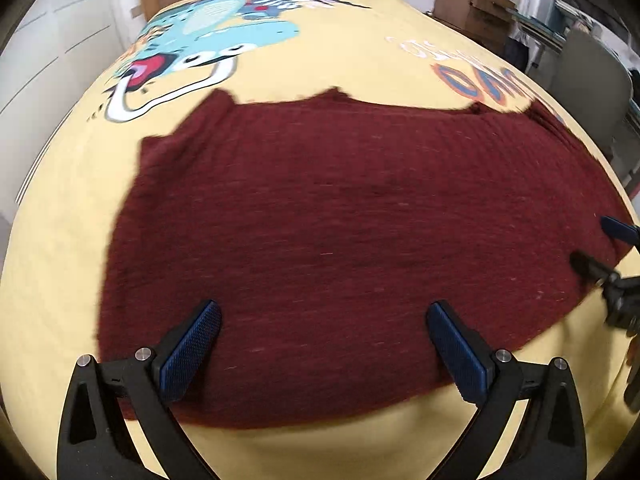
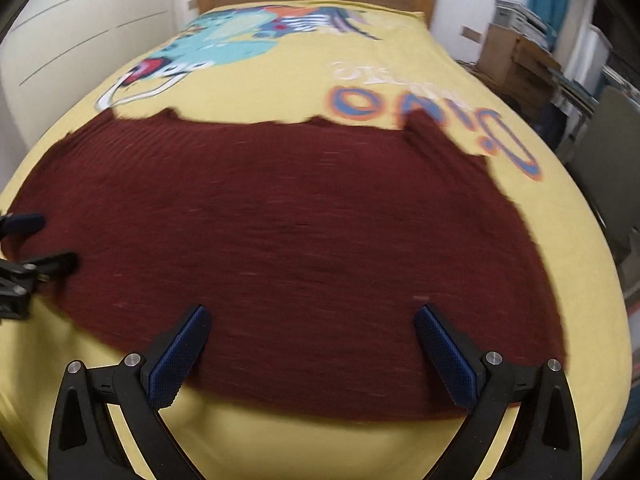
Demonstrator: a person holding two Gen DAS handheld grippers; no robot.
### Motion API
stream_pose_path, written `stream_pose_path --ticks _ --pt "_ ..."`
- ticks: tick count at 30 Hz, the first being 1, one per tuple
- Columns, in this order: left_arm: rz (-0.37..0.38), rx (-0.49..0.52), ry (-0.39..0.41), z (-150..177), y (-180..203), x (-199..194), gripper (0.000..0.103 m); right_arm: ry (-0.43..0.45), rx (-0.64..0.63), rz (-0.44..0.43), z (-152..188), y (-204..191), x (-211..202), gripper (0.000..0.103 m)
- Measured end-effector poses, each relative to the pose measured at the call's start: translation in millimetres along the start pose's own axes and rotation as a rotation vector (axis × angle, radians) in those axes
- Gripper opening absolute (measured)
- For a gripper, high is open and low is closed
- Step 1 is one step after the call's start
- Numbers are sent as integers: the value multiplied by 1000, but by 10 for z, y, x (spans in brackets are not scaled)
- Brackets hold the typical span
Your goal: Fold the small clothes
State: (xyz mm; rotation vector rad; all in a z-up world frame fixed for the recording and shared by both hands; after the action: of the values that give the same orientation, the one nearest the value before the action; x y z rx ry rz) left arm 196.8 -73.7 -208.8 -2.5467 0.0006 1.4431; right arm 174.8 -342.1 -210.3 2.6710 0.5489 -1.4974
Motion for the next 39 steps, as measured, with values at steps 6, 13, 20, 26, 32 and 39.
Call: stream_pose_path --ticks 6,13,20,26,32,39 --pt "-47 -26 12 33 -304 49 102 13 58 85 11 479 -196 103" --pt "-25 -93 2 162 -357 145 102 -28 109 38 148 590 -23 103" --pt "-23 -86 -26 131 -348 176 102 -21 148 3 216 641 50 103" --pt "29 9 -132 72 -365 41 102 -79 82 36 84 420 -240 103" --pt "124 -64 -142 -26 -581 -265 102 -111 34 -40 213 -18 -492 103" --pt "122 -238 -211 83 -1063 -54 102 -121 89 -82 584 -234 -558 103"
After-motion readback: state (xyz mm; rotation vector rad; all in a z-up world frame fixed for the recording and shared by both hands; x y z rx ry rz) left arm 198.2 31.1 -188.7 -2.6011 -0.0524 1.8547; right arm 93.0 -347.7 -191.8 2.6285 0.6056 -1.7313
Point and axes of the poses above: each gripper's, at about its wrist camera, not at the fingertips, and x roughly the way its jaws point, y to its right, z to its underside, the point moved 6 cm from there along x, roughly the way its jaws point, and after that the axes turned 14 degrees about -z, right-handed, at the moved point
